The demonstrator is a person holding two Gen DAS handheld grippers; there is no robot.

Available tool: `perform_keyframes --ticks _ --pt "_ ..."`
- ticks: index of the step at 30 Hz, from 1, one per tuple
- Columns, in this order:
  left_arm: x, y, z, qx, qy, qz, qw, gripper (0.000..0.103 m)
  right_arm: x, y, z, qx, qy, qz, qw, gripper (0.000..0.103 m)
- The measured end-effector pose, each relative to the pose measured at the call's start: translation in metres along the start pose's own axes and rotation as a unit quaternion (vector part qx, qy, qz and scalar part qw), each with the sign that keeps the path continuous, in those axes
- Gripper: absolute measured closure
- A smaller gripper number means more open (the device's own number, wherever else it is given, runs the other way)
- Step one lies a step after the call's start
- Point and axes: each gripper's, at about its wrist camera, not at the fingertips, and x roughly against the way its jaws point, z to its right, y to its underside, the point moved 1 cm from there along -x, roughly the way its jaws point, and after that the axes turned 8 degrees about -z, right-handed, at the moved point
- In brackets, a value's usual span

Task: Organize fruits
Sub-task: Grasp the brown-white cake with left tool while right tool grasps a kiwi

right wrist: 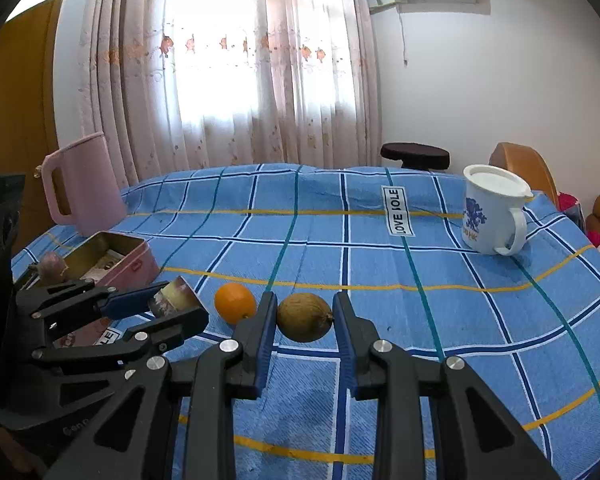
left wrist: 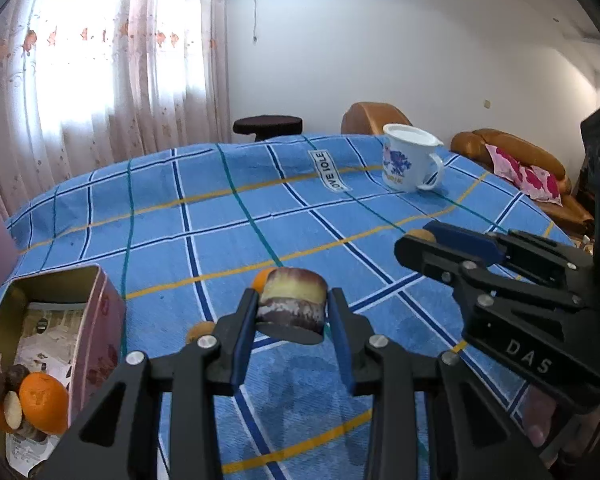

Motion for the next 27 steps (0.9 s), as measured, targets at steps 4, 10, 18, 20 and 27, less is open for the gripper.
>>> perform_keyframes --ticks 4,10,18,20,27 --pt "0.005 0.001 0.002 -0.004 -0.009 0.015 0.9998 0.066 0.003 0.0 -0.001 0.003 -0.001 0.009 1.0 0.073" --pt "0.011 0.002 0.003 -0.004 -0.012 0.035 0.9993 0.066 0.01 0.002 -0.002 0.005 -0.001 0.023 1.0 0.073" --pt "0.021 0.004 0.002 0.001 -0.019 0.062 0.9979 0.066 0.018 0.003 -0.004 0.008 0.002 0.044 0.999 0.073" --pt "0.024 0.004 0.001 0.001 -0.02 0.069 0.9974 0.066 0.02 0.003 -0.005 0.01 0.003 0.05 0.999 0.073" --pt "0.032 0.006 -0.001 0.003 -0.022 0.089 0.9958 0.066 0.025 0.004 -0.009 0.019 0.01 0.062 0.998 0.073"
